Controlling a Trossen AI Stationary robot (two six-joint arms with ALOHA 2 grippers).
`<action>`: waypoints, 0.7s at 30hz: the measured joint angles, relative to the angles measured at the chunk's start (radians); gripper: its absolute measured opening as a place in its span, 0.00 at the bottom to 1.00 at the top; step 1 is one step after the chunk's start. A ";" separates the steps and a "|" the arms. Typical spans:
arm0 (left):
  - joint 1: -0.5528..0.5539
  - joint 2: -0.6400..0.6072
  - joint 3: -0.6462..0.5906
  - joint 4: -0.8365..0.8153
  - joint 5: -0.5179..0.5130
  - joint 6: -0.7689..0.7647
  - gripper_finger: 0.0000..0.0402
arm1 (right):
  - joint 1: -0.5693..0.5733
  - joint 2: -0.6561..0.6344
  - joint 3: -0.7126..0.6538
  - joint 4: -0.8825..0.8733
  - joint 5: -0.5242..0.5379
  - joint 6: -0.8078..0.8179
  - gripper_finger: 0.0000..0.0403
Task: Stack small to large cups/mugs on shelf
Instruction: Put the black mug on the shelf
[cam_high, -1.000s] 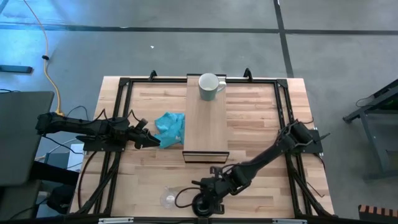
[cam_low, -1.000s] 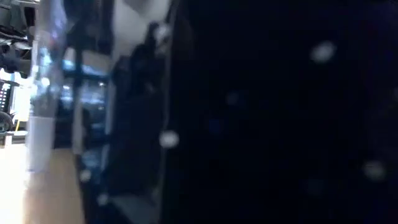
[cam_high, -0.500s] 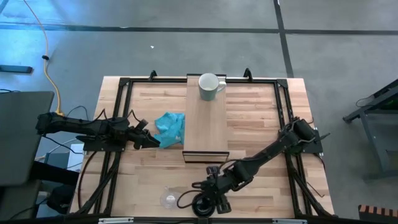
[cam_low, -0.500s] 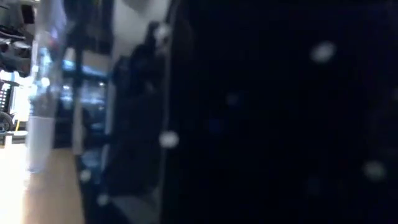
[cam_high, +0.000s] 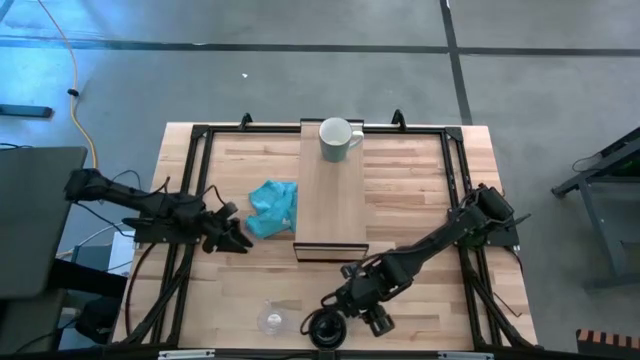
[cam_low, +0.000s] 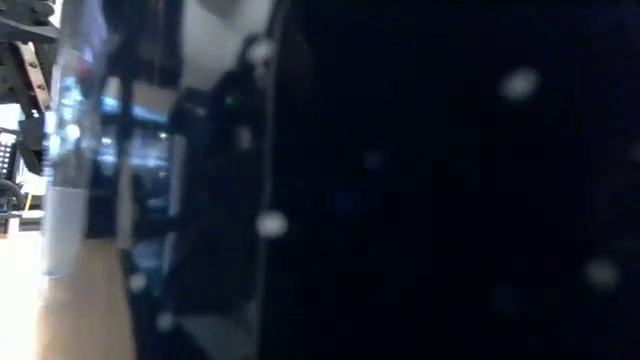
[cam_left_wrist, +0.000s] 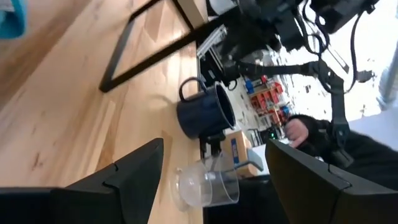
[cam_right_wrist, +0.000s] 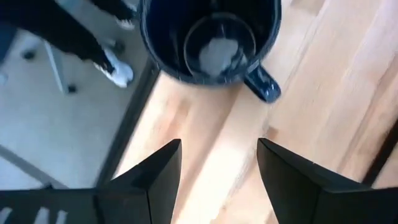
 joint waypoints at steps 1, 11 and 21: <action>-0.014 0.000 0.000 -0.001 -0.012 0.000 0.67 | 0.000 0.000 0.000 -0.013 0.000 -0.021 0.49; -0.063 0.000 0.000 -0.018 -0.116 -0.033 0.67 | -0.002 0.004 0.000 0.017 0.146 -0.179 0.49; -0.063 0.000 0.000 -0.019 -0.142 -0.090 0.67 | -0.016 0.058 0.000 0.075 0.175 -0.267 0.49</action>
